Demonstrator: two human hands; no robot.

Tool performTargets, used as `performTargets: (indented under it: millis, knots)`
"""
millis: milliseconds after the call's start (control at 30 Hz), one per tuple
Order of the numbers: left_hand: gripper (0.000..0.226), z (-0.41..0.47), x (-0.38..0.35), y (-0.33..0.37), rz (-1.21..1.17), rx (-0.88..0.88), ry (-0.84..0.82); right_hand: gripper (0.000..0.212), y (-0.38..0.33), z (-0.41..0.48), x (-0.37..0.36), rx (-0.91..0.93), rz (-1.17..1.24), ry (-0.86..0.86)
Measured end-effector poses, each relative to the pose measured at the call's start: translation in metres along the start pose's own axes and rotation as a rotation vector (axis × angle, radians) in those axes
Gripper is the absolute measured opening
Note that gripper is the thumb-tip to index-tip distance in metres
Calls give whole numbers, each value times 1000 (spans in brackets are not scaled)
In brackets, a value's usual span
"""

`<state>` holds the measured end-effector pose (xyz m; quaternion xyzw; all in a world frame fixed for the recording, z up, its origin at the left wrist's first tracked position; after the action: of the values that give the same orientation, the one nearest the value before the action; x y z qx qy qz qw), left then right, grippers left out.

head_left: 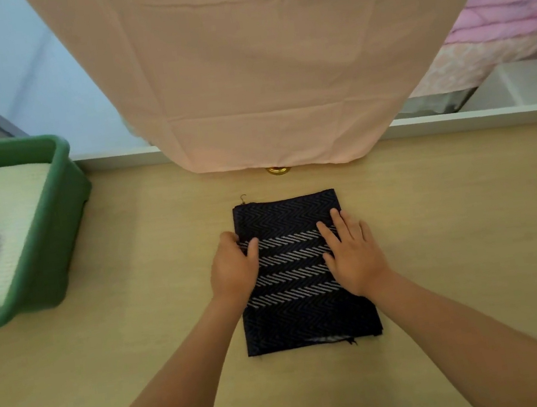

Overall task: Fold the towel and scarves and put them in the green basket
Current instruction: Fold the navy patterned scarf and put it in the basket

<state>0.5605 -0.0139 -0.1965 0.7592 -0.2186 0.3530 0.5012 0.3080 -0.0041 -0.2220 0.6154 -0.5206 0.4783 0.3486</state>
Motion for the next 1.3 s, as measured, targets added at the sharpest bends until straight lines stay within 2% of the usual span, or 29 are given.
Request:
performTargets:
  millis: [67, 133, 233, 300, 467, 533, 600, 667, 700, 800, 900, 1033, 1100, 1200, 1300]
  knots:
    - [47, -20, -3, -12, 139, 14, -73, 64, -5, -8, 3, -10, -5, 56]
    - [47, -36, -4, -20, 172, 3, -129, 64, -16, -19, 3, 13, 26, 84]
    - [44, -53, -2, -18, -15, -93, -192, 64, -38, -36, -8, 68, 43, 50]
    - [42, -59, 9, -21, -117, -100, -150, 64, -48, -45, -17, 84, 50, 14]
    - [38, -70, 14, -40, -76, -36, -126, 67, -63, -57, -24, 91, 31, -32]
    - [46, -70, 22, -25, 95, -179, 10, 67, -69, -61, -19, 87, 16, -11]
    - [48, -81, 16, 12, 293, -471, 104, 65, -76, -68, -16, 93, 3, -6]
    - [41, -101, -14, 36, 428, -757, -28, 66, -81, -76, -27, 119, -22, -43]
    - [42, -109, -31, 33, 500, -844, -122, 67, -81, -80, -33, 117, -31, -55]
    - [58, -104, -52, -14, 690, -842, -289, 69, -74, -93, -49, 64, -15, -89]
    - [65, -94, -39, -52, 747, -807, -322, 71, -68, -102, -53, 66, -18, -102]
    - [67, -94, -19, -59, 808, -766, -299, 79, -75, -110, -45, 73, -22, -93]
    - [66, -101, -18, -51, 846, -798, -278, 82, -80, -117, -48, 66, -19, -143]
    - [61, -123, -23, -40, 804, -937, -346, 91, -85, -128, -49, 55, -31, -184]
    - [82, -140, -31, -55, 807, -995, -511, 96, -90, -138, -45, 80, -34, -213]
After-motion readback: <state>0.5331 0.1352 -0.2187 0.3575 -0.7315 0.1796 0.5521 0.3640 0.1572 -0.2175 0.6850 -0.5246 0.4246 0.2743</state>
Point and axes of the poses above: each hand's wrist, its own z-axis towards the middle knuckle, its own x-axis out of the back of the hand, y = z × x, the point moved 10 cm from there along z, towards the middle knuckle, and after that the axes turned 1 degree about -z, right-handed, at the moved point
